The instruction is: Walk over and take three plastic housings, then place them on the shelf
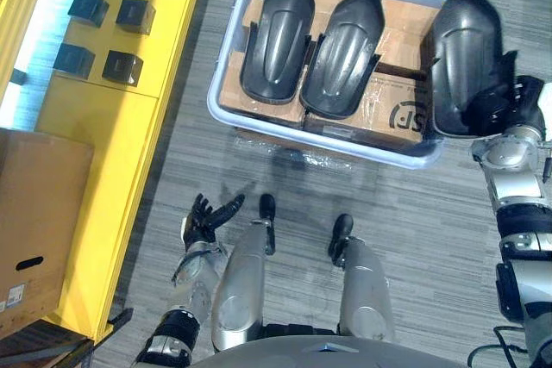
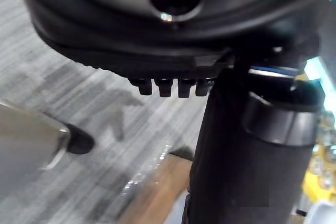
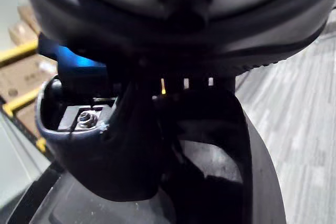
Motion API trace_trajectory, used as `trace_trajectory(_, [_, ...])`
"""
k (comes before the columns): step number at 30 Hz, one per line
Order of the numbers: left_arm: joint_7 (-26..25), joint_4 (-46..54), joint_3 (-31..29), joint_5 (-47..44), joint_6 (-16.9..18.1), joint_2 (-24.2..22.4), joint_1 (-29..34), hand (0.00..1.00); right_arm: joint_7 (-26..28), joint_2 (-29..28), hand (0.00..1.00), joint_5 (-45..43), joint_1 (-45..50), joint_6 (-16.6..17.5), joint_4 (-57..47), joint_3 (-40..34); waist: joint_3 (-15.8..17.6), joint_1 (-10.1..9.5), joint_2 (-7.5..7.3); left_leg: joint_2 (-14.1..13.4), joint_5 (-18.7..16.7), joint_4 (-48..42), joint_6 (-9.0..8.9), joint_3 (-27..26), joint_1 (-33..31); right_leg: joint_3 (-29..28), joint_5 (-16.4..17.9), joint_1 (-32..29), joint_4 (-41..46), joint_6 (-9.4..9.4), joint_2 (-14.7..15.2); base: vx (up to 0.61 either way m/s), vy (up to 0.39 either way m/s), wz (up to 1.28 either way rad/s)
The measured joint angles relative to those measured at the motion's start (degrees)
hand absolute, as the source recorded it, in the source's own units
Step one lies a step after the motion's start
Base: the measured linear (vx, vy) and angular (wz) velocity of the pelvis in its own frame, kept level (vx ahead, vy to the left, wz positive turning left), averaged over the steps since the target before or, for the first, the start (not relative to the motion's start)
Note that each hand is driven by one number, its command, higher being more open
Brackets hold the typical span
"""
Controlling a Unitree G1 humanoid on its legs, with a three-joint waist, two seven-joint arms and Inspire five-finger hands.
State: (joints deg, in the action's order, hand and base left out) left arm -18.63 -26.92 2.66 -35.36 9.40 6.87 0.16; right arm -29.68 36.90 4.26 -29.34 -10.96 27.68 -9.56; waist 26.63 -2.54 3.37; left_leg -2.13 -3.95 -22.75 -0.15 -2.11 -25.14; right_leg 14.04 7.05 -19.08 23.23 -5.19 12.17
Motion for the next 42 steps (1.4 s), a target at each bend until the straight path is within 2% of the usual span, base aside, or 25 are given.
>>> trace_trajectory(2, [-3.43, 6.30, -2.54, 0.76, 0.41, -0.01, 1.18, 1.00, -3.24, -2.43, 0.00, 1.59, 4.13, 1.61, -5.60, -3.07, -0.13, 0.24, -0.20, 0.14, 0.21, 1.70, -0.07, 0.05, 3.08, 0.31, -0.23, 3.24, -1.95, -0.19, -0.17, 0.11, 0.001, 0.04])
trace_trajectory(4, [-7.12, 12.25, -5.79, 4.88, 0.93, 0.01, 2.48, 1.00, -6.04, -5.78, 0.00, 4.40, 7.44, 3.57, -9.57, -4.23, -1.16, 0.96, -1.06, 0.48, 0.64, 4.43, -0.30, 0.24, 5.89, 0.76, -0.31, 5.84, -4.07, -0.32, -0.23, 0.12, -0.017, 0.09])
trace_trajectory(6, [-10.48, 18.05, -8.39, 8.96, 1.57, -0.19, 2.87, 1.00, -8.90, -10.55, 0.00, 6.39, 13.32, 5.97, -14.41, -5.26, -4.21, 1.23, -1.99, 0.78, 1.38, 8.06, -0.62, 0.77, 8.10, 1.85, -0.85, 8.37, -7.61, -0.43, -0.56, 0.15, -0.024, 0.13])
trace_trajectory(9, [-11.06, 26.76, -8.73, 11.43, 2.04, -0.78, 5.08, 1.00, -10.26, -15.98, 0.00, 7.96, 19.94, 7.69, -18.24, -5.41, -8.02, 1.44, -3.07, 1.02, 1.51, 10.61, -0.66, 1.07, 10.79, 3.05, -1.77, 12.02, -11.76, -0.66, -0.95, 0.18, -0.020, 0.09])
trace_trajectory(10, [-10.26, 28.36, -8.71, 11.47, 2.21, -1.19, 5.65, 1.00, -10.40, -16.96, 0.00, 8.69, 20.85, 8.08, -18.77, -5.50, -8.68, 1.46, -3.26, 1.12, 1.51, 10.98, -0.66, 1.06, 11.36, 3.14, -1.94, 12.73, -12.54, -0.68, -0.97, 0.18, -0.003, 0.07])
trace_trajectory(13, [-2.76, 35.86, -6.25, 11.11, 3.04, -3.06, 8.42, 1.00, -10.67, -20.07, 0.00, 9.14, 23.83, 10.61, -22.24, -5.48, -10.95, 1.81, -3.32, 1.55, 1.50, 12.44, -0.63, 1.00, 14.06, 3.45, -3.23, 16.41, -15.81, -1.06, -1.00, 0.15, 0.009, 0.04])
trace_trajectory(14, [2.44, 37.81, -4.29, 10.63, 3.14, -3.04, 9.16, 1.00, -10.63, -20.78, 0.00, 10.31, 24.20, 11.83, -23.31, -5.45, -12.03, 1.76, -3.13, 1.50, 1.50, 13.34, -0.63, 0.95, 14.95, 3.41, -3.92, 17.17, -16.72, -1.11, -1.18, 0.09, 0.013, 0.00])
trace_trajectory(15, [4.79, 38.42, -3.04, 10.42, 3.14, -2.90, 9.14, 1.00, -10.62, -21.05, 0.00, 11.02, 24.19, 12.43, -23.99, -5.43, -12.18, 1.77, -3.11, 1.51, 1.50, 13.65, -0.63, 0.90, 15.52, 3.33, -4.10, 17.65, -16.93, -1.17, -1.19, 0.10, 0.023, -0.07])
trace_trajectory(16, [10.81, 38.87, 0.55, 9.95, 2.98, -2.25, 8.76, 1.00, -10.37, -21.14, 0.00, 11.27, 24.13, 14.47, -25.44, -4.21, -13.59, 1.76, -3.13, 1.46, 1.50, 14.46, -0.63, 0.53, 16.62, 3.04, -4.76, 18.34, -17.50, -1.32, -1.25, 0.07, 0.020, -0.11])
trace_trajectory(18, [13.99, 38.86, 3.53, 8.79, 2.66, -1.58, 8.53, 1.00, -9.89, -21.13, 0.00, 11.42, 24.05, 15.75, -26.45, -2.84, -14.69, 1.89, -3.15, 1.43, 1.51, 15.25, -0.62, 0.11, 17.47, 2.81, -4.93, 18.54, -17.50, -1.38, -1.24, 0.06, 0.021, -0.15])
trace_trajectory(19, [17.62, 38.83, 6.65, 8.18, 1.46, -1.06, 7.98, 1.00, -9.30, -21.13, 0.00, 13.25, 24.01, 17.48, -27.18, -1.20, -15.28, 2.20, -3.25, 1.42, 1.50, 15.98, -0.60, -0.33, 19.04, 2.66, -5.15, 19.49, -17.49, -1.58, -1.17, 0.05, 0.021, -0.17])
trace_trajectory(23, [23.91, 38.45, 10.99, 7.84, -2.08, 0.94, 6.35, 1.00, -6.82, -21.06, 0.00, 15.76, 23.98, 20.78, -28.69, 3.31, -17.08, 2.80, -3.26, 1.23, 1.53, 17.43, -0.54, -1.85, 21.14, 1.19, -5.80, 20.00, -17.54, -1.72, -1.22, 0.01, 0.026, -0.20])
trace_trajectory(31, [27.23, 35.73, 12.28, 1.60, -4.70, 3.09, 4.65, 1.00, -2.14, -21.03, 0.00, 15.56, 24.03, 21.74, -28.73, 7.72, -18.64, 2.89, -3.10, 1.66, 2.40, 19.55, 0.38, -3.35, 21.67, -0.01, -8.26, 19.96, -20.47, -1.98, -1.19, -0.06, 0.028, -0.11])
trace_trajectory(42, [29.28, 35.71, 16.79, -1.00, -5.96, 3.14, 4.30, 1.00, 3.25, -21.29, 0.00, 15.64, 24.20, 23.83, -28.72, 16.13, -21.25, 3.27, -2.72, 2.78, 5.87, 24.66, 0.16, -4.04, 22.47, -0.05, -8.29, 18.96, -22.05, -1.99, -0.54, -0.07, 0.001, -0.02])
